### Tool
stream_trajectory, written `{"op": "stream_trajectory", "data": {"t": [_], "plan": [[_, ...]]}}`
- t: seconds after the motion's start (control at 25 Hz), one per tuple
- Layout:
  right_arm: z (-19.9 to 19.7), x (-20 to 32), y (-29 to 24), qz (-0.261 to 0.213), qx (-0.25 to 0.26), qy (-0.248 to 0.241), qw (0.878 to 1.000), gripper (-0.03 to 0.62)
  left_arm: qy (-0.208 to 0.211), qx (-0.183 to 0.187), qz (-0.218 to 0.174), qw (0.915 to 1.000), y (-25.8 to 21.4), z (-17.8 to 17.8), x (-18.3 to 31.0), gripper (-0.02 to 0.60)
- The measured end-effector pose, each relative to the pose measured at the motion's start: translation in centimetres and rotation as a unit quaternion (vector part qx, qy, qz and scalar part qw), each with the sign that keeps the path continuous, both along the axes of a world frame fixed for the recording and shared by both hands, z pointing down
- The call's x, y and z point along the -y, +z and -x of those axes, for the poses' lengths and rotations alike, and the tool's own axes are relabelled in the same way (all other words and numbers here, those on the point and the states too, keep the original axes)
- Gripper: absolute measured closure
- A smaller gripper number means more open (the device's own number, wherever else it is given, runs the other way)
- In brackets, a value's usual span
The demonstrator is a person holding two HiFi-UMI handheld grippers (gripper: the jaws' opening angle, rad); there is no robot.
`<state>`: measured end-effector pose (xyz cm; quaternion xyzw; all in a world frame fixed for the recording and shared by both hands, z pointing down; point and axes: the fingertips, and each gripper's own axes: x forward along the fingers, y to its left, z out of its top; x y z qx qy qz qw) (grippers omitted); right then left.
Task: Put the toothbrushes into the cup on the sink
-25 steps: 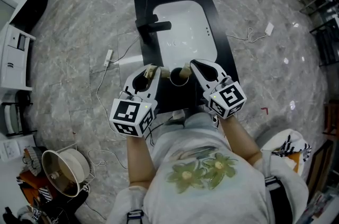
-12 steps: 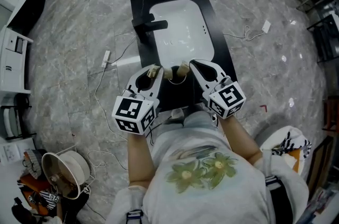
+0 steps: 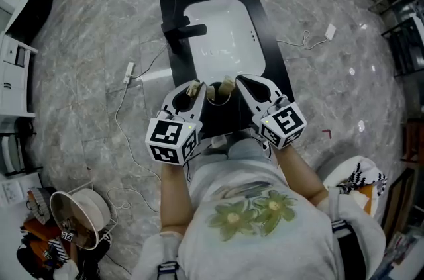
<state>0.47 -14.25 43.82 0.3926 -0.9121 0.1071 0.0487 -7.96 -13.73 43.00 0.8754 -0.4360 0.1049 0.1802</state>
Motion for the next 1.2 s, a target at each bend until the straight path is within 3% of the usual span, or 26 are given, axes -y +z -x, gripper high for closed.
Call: {"op": "stream_trajectory", "data": {"t": [1.2], "plan": [[-0.5, 0.8, 0.2, 0.016, -0.017, -0.021, 1.0, 0.549, -0.041, 0.011, 0.041, 0.9982, 3.4, -0.3, 0.6, 0.522]]}}
